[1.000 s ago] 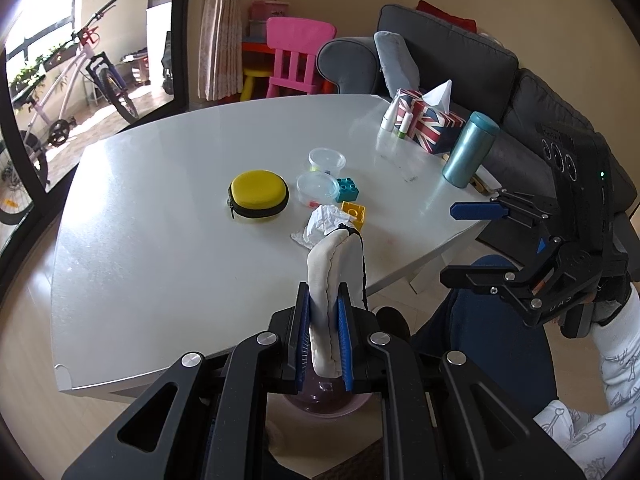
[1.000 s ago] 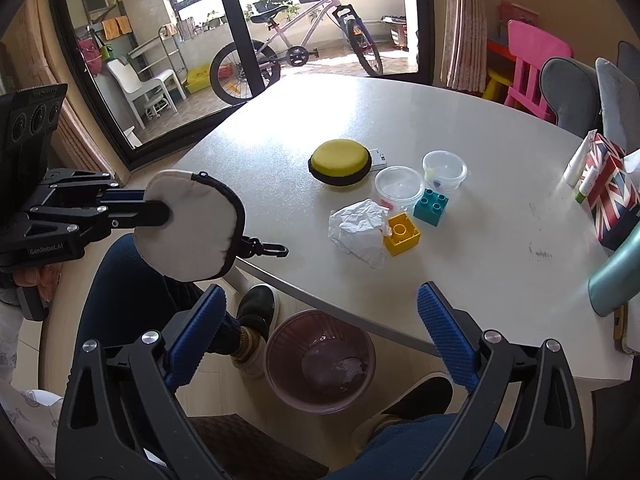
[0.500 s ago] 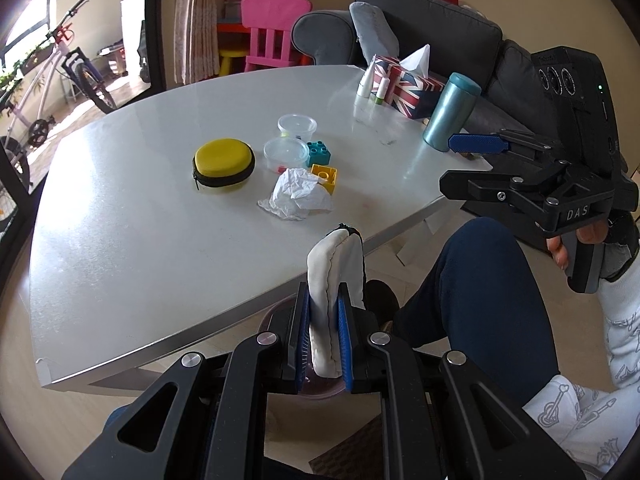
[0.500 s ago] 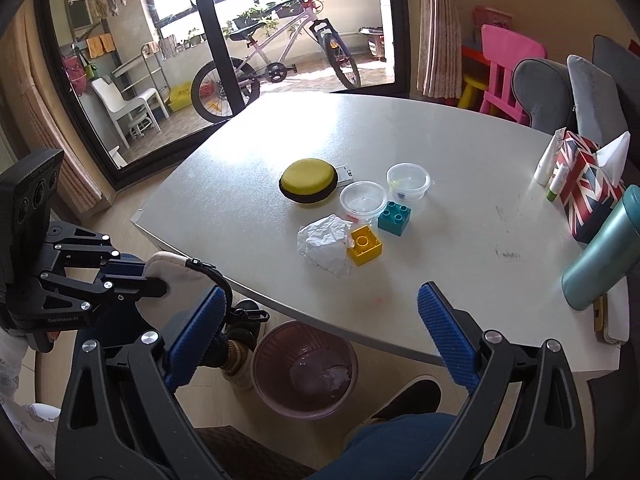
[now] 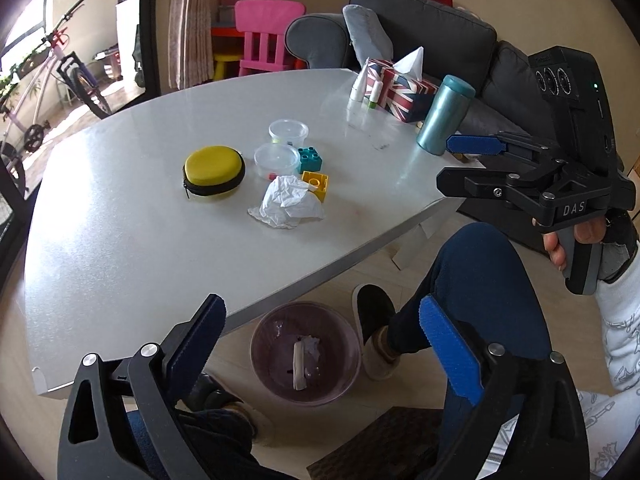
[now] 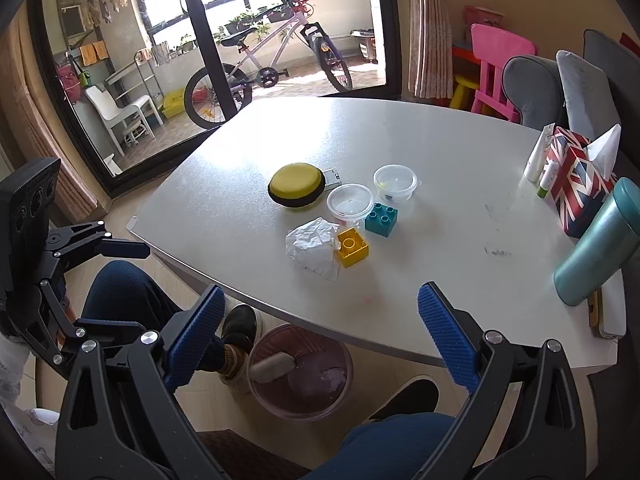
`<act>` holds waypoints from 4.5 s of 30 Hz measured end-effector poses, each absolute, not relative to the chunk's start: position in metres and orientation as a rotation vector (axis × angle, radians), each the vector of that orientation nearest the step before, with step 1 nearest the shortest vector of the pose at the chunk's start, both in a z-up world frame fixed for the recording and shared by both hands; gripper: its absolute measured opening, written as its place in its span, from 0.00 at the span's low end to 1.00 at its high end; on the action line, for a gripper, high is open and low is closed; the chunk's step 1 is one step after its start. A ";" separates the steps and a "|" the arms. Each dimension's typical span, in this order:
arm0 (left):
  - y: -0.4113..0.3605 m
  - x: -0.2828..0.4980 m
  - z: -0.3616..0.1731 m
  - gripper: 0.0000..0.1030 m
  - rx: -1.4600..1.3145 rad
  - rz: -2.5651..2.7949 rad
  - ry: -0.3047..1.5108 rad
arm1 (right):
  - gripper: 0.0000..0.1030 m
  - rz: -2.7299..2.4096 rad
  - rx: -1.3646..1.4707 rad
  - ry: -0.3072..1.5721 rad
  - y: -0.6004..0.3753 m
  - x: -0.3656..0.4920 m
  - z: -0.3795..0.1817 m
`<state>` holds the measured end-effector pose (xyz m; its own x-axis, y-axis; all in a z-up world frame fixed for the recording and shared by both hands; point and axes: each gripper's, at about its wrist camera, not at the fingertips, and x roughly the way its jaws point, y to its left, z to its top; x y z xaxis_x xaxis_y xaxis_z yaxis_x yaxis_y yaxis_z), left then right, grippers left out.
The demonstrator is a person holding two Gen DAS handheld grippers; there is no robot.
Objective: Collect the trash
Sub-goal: 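Move the left gripper back over the yellow round case, then grasp the yellow round case with the left gripper, then grasp the clear plastic bowl with the right gripper while the left gripper holds the yellow case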
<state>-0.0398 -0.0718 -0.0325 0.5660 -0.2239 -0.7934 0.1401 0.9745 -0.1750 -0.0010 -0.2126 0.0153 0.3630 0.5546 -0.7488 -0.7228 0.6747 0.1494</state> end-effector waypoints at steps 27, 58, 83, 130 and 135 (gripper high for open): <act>-0.044 -0.029 -0.025 0.93 -0.135 -0.126 0.915 | 0.95 0.817 -0.218 0.877 -0.206 0.007 0.009; 0.000 0.085 -0.044 0.93 -0.154 -0.029 0.934 | 0.96 0.756 -0.251 0.924 -0.181 0.061 -0.018; 0.011 0.164 -0.107 0.93 -0.152 0.004 1.125 | 0.96 0.752 -0.246 0.949 -0.178 0.087 -0.032; 0.038 0.125 -0.075 0.70 -0.193 0.031 1.018 | 0.96 0.803 -0.365 1.019 -0.109 0.137 -0.064; 0.040 0.123 -0.075 0.70 -0.201 0.034 1.017 | 0.96 0.813 -0.388 1.043 -0.096 0.144 -0.072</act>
